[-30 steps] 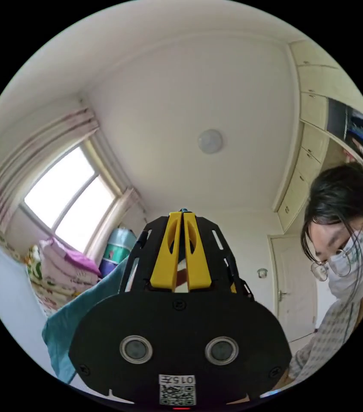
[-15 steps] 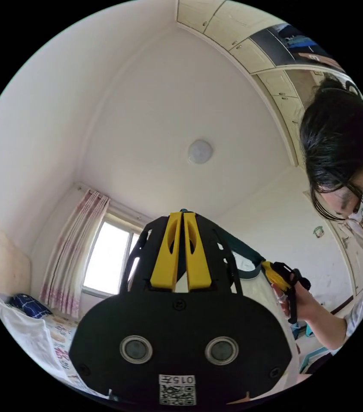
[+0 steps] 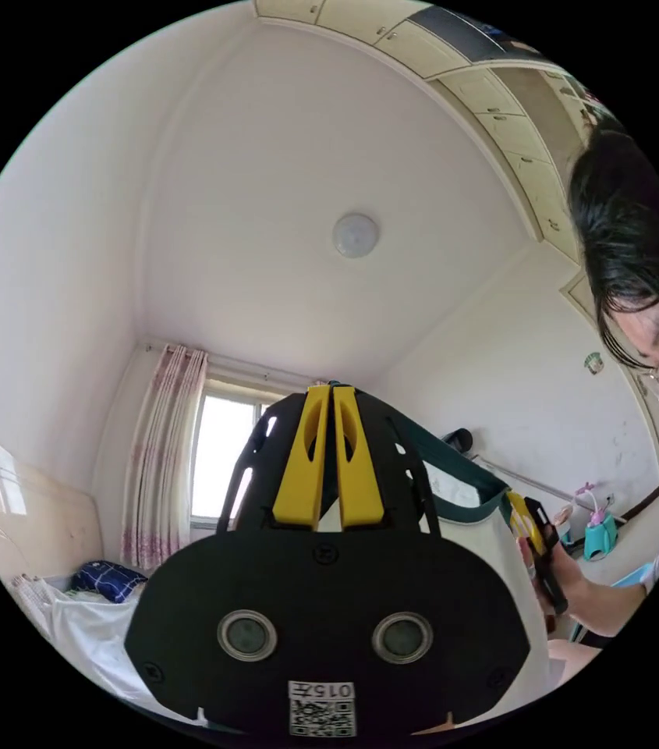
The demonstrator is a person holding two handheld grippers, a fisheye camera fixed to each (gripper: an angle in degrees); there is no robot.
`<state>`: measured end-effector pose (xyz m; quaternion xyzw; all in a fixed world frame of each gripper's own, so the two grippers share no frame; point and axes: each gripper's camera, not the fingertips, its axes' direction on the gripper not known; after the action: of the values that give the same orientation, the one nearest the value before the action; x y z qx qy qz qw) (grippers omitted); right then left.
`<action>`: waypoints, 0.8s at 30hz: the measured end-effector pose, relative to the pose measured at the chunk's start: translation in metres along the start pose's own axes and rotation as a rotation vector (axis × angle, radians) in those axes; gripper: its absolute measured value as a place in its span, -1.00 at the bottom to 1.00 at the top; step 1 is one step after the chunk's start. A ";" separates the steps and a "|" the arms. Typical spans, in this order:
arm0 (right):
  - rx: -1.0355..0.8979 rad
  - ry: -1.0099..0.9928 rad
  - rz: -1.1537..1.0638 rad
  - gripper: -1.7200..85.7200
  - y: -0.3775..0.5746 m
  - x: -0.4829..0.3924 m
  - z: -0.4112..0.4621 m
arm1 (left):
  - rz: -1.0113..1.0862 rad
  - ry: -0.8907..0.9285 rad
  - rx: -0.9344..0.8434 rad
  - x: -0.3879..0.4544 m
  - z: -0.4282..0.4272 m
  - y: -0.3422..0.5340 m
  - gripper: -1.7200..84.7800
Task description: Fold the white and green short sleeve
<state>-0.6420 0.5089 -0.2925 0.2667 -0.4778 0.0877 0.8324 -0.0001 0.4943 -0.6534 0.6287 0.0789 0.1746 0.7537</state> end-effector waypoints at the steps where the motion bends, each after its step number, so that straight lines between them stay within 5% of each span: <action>1: -0.012 0.045 -0.067 -0.96 -0.001 -0.012 0.003 | 0.016 -0.007 0.006 0.004 -0.004 -0.002 -0.98; 5: -0.044 0.266 -0.479 -0.96 0.005 -0.088 0.031 | 0.052 0.000 0.038 0.023 -0.028 -0.014 -0.98; 11: -0.097 0.122 -0.323 -0.96 0.014 -0.100 0.058 | 0.097 -0.016 0.076 0.038 -0.046 -0.021 -0.98; 13: -0.126 0.255 -0.348 -0.96 0.015 -0.096 0.069 | 0.063 -0.013 0.058 0.034 -0.043 -0.019 -0.98; 18: -0.177 0.521 -0.659 -0.97 0.017 -0.143 0.125 | 0.066 -0.027 -0.022 0.030 -0.033 -0.010 -0.98; 24: -0.173 0.607 -0.920 -0.98 -0.001 -0.180 0.201 | 0.112 -0.075 0.053 0.044 -0.042 -0.017 -0.98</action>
<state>-0.8874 0.4214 -0.3636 0.3411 -0.0563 -0.2515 0.9040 0.0289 0.5465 -0.6739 0.6579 0.0196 0.1907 0.7283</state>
